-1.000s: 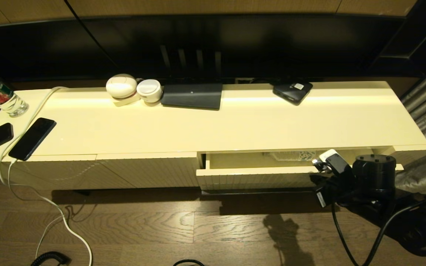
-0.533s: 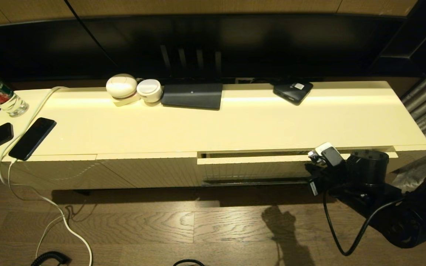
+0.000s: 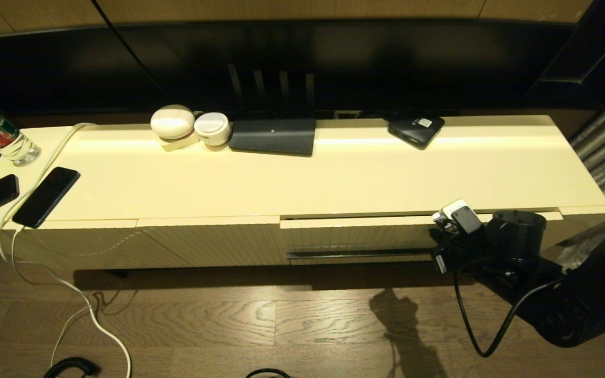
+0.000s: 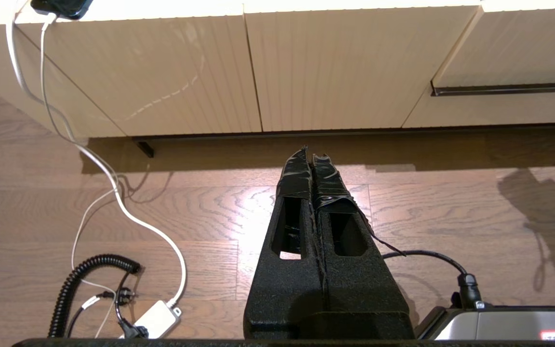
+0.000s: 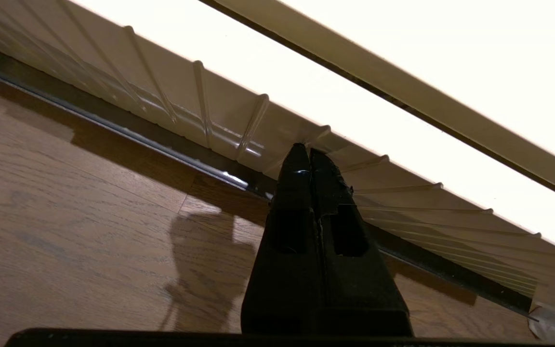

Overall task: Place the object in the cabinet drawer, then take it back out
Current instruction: Close the drawer

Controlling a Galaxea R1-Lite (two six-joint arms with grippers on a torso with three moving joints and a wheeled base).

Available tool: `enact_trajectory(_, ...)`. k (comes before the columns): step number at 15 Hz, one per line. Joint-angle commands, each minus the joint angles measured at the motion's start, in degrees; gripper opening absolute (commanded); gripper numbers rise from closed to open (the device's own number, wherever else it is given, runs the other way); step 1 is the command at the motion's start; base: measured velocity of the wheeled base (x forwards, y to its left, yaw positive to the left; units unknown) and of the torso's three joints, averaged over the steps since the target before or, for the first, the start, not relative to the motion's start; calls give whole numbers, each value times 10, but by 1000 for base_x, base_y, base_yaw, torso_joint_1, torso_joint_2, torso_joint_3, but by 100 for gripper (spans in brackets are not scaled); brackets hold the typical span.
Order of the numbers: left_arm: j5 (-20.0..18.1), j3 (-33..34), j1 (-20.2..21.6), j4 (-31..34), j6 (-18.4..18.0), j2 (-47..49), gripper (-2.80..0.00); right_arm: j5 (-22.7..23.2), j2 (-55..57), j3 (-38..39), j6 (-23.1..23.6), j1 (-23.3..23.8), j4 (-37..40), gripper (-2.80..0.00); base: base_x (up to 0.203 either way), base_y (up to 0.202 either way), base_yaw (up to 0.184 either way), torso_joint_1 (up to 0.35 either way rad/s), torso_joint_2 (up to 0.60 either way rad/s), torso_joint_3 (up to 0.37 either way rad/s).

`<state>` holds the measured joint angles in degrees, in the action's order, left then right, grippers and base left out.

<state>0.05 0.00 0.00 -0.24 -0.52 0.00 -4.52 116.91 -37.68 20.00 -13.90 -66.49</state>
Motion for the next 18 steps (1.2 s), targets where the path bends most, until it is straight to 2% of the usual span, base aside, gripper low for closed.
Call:
enact_trajectory(1, 0, 2, 0, 0, 0, 0, -280, -2, 1, -2, 1, -1, -10, -280, 0, 0, 0, 0, 0, 0)
enact_trajectory(9, 0, 1, 0, 0, 0, 0, -280, -2, 7, 2, -1, 2, -34, -280, 0, 0, 0, 0, 0, 0)
enact_trajectory(12, 0, 1, 0, 0, 0, 0, -280, 0, -36, 39, 5, 1, -34, -280, 0, 0, 0, 0, 0, 0)
enact_trajectory(14, 0, 1, 0, 0, 0, 0, -280, 2, -91, 76, 37, 1, -26, -280, 0, 0, 0, 0, 0, 0)
enact_trajectory(16, 0, 1, 0, 0, 0, 0, -280, 10, -160, 121, 88, 2, -9, -280, 0, 0, 0, 0, 0, 0)
enact_trajectory(18, 0, 1, 0, 0, 0, 0, -280, 19, -232, 155, 138, 8, 39, -280, 0, 0, 0, 0, 0, 0)
